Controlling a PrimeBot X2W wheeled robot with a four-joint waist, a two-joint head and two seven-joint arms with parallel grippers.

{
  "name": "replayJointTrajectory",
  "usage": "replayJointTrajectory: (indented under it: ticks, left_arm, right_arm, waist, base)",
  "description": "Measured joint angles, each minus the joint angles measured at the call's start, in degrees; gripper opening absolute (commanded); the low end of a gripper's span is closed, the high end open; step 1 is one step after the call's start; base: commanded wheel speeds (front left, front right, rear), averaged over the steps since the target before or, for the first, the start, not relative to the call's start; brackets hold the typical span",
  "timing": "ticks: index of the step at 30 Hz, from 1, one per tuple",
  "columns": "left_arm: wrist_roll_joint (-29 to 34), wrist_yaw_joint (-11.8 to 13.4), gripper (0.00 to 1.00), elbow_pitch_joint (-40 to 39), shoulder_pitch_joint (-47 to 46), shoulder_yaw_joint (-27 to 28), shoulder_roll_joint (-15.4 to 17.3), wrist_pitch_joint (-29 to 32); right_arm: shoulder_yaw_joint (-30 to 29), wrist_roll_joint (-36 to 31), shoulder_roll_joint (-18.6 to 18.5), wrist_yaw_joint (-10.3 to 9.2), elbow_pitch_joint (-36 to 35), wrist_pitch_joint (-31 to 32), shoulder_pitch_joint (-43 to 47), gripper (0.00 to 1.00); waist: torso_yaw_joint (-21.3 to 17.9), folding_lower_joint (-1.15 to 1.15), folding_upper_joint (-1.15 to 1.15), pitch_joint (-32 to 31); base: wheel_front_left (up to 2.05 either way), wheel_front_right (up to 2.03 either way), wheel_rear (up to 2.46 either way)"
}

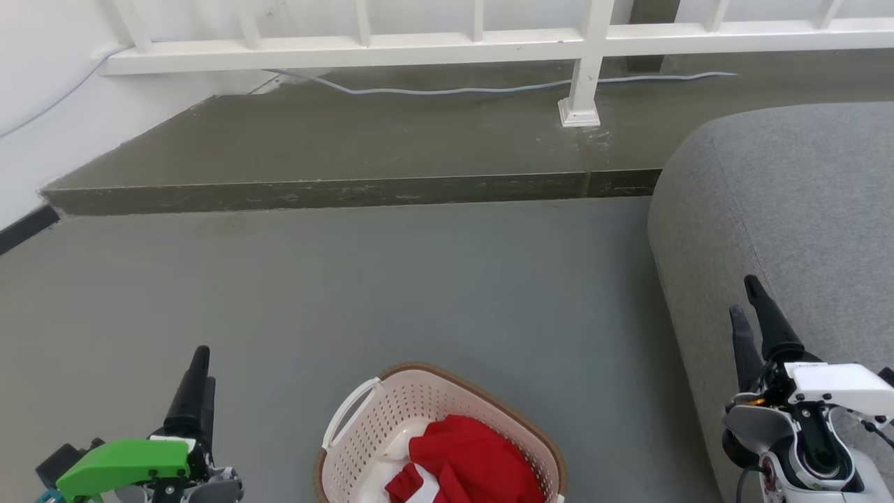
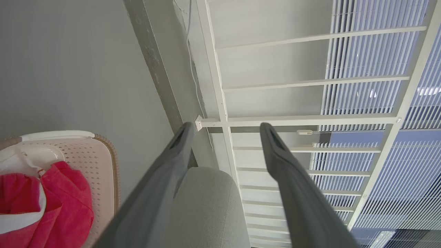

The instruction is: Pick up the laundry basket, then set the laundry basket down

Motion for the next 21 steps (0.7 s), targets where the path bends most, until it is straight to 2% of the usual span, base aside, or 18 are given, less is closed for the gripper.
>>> replayJointTrajectory:
  ticks: [7, 21]
  left_arm:
    - [3.1, 0.0, 1.0, -0.3, 0.0, -1.5, 0.5, -1.7]
    - [13.5, 0.0, 1.0, -0.6, -0.2, -4.7, 2.7, -4.7]
  right_arm:
    - [1.9, -2.9, -1.2, 0.01, -0.9, -1.5, -0.1, 1.0]
    - [7.4, -10.6, -4.6, 0.04, -1.9, -5.8, -0.7, 1.0]
  waist:
    - [-0.1, 0.0, 0.0, 0.2]
    - [-0.2, 0.0, 0.0, 0.7]
  base:
    - [0.0, 0.0, 0.0]
    - [0.0, 0.0, 0.0]
